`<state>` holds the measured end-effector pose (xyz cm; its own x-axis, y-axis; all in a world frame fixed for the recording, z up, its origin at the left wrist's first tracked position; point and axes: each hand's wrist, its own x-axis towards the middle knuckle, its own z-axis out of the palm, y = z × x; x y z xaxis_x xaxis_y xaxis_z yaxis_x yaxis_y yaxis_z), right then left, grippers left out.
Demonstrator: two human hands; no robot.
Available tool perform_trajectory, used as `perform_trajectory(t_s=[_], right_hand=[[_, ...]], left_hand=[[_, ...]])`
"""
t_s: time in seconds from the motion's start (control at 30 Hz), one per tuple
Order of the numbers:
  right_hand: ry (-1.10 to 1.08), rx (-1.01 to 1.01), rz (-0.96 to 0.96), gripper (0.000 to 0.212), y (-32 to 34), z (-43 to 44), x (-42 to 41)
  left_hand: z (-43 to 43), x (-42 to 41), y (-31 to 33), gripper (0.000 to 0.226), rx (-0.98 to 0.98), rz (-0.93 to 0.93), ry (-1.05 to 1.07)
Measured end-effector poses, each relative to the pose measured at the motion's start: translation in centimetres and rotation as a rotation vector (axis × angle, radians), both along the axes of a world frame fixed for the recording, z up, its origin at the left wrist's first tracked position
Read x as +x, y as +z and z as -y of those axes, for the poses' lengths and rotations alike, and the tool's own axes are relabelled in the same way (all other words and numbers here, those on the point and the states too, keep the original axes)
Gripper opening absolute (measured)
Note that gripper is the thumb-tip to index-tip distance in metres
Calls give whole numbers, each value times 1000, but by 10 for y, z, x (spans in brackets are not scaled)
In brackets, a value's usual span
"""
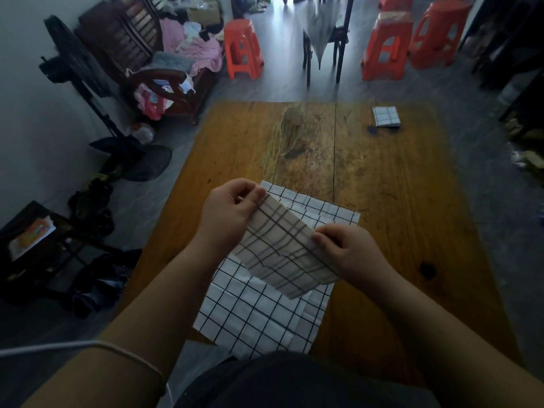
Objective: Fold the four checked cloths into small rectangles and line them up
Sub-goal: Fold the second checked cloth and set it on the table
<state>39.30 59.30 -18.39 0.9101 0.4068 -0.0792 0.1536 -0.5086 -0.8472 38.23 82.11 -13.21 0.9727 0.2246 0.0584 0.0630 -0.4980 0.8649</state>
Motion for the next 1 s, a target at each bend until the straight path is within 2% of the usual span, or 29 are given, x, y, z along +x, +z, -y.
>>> perform_trajectory(t_s=[0.07, 0.37, 0.57, 0.77, 0.87, 1.0], right_hand=[[2, -7, -18, 17, -2, 3, 0], [-102, 5, -62, 15, -22, 17, 0], [-152, 26, 36, 17, -22, 13, 3], [-23, 41, 113, 28, -4, -25, -5], [68, 70, 100, 25, 3, -39, -11], [26, 73, 78, 18, 1, -44, -15]], left_hand=[[-10, 0, 5, 15, -39, 25, 66], [-59, -4, 16, 17, 21, 100, 241], [-47, -14, 14, 14, 107, -20, 9], [-5, -18, -3, 19, 200, -125, -222], [8, -19, -8, 18, 213, -99, -254], [12, -22, -11, 9, 198, -62, -231]])
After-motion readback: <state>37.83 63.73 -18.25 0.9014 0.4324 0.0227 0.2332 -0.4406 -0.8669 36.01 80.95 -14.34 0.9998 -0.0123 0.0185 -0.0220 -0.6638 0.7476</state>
